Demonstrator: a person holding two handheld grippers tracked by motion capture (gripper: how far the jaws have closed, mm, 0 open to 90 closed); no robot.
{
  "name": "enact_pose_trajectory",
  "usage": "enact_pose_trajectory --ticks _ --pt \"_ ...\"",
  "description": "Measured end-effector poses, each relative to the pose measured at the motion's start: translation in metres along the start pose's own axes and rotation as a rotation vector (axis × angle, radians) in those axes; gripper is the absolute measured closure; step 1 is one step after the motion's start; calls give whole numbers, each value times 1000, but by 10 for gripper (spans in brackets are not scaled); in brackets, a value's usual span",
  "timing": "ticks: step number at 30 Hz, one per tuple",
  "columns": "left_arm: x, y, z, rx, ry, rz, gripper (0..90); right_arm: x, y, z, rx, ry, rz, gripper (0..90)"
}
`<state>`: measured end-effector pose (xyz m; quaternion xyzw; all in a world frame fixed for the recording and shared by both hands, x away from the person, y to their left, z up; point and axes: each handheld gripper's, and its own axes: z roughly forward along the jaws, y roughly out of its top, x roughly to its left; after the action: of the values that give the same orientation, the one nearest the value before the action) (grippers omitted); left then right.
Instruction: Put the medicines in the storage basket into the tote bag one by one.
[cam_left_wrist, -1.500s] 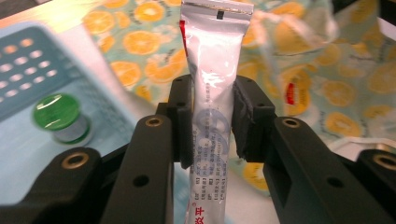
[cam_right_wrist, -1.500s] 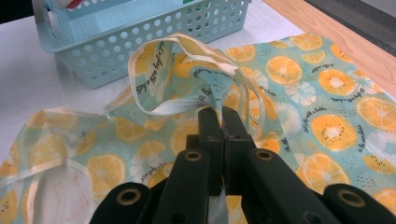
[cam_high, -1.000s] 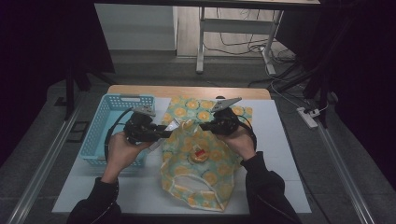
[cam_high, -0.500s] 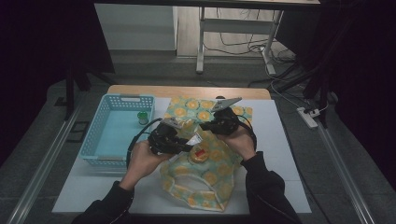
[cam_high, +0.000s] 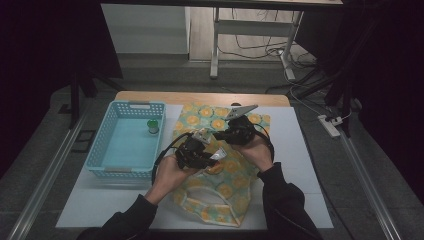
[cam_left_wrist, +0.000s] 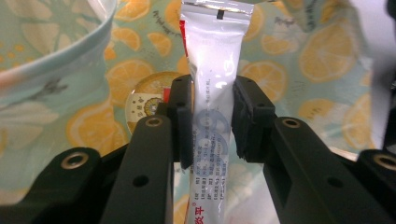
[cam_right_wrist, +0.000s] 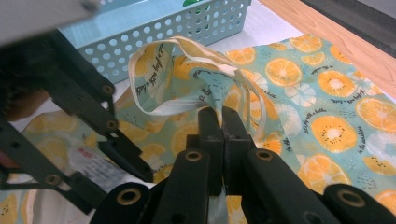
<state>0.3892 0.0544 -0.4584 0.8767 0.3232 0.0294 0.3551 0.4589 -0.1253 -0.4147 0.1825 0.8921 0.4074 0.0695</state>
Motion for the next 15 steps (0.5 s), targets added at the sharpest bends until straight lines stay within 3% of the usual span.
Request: enact_pose_trajectory --ticks 15 --pt "21 -5 20 -5 102 -10 704 2 0 4 11 0 -3 896"
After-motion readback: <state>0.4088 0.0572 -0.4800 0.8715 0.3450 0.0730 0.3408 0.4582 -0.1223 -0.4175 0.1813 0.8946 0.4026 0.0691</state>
